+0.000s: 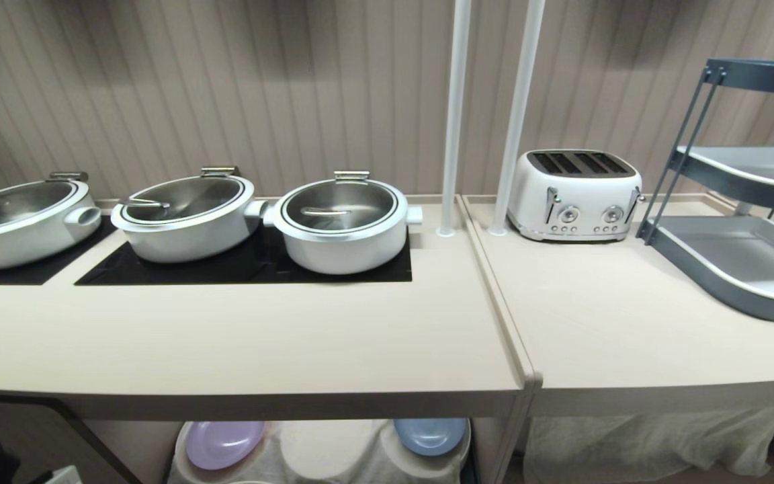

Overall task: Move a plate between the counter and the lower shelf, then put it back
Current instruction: Put the plate in the cupboard

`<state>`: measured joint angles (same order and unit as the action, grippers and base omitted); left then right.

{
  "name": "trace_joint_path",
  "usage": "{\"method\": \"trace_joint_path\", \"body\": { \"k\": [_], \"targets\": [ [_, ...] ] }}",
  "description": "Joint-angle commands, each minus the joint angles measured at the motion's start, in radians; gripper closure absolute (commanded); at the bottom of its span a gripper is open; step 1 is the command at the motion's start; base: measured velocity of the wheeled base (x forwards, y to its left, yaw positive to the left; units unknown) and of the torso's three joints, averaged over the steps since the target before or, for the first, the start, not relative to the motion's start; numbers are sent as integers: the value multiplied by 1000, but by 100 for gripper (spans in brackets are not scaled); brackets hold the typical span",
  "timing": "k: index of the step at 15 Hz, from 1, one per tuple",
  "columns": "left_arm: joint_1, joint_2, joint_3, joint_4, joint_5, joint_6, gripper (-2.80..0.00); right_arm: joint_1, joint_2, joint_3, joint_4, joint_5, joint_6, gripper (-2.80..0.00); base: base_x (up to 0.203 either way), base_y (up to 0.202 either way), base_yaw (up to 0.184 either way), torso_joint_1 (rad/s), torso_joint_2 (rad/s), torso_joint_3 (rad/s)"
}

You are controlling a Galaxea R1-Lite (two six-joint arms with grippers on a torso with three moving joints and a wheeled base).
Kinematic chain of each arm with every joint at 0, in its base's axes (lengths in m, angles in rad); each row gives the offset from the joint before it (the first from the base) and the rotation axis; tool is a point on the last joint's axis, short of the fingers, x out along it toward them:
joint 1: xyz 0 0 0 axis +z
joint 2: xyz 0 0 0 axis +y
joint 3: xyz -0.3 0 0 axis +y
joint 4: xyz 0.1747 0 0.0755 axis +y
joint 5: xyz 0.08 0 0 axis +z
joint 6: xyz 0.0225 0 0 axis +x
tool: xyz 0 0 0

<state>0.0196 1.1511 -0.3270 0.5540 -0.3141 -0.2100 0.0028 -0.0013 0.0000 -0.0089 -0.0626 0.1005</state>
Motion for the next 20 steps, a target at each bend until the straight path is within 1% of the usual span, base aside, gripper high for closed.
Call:
{"method": "trace_joint_path", "body": {
  "k": [1,5,9,20],
  "targets": [
    [0,4,-1,3,-2,-2,0,0,1,0,0,0,1,0,0,0,0,0,0,0],
    [0,4,-4,3,-2,3,0,1,1,0,0,0,1,0,0,0,0,0,0,0],
    [0,4,-4,3,-2,3,0,0,1,0,0,0,1,0,0,0,0,-86,182,91],
    [0,-1,-4,3,-2,3,0,0,1,0,0,0,1,0,0,0,0,-129,277,141]
  ]
}}
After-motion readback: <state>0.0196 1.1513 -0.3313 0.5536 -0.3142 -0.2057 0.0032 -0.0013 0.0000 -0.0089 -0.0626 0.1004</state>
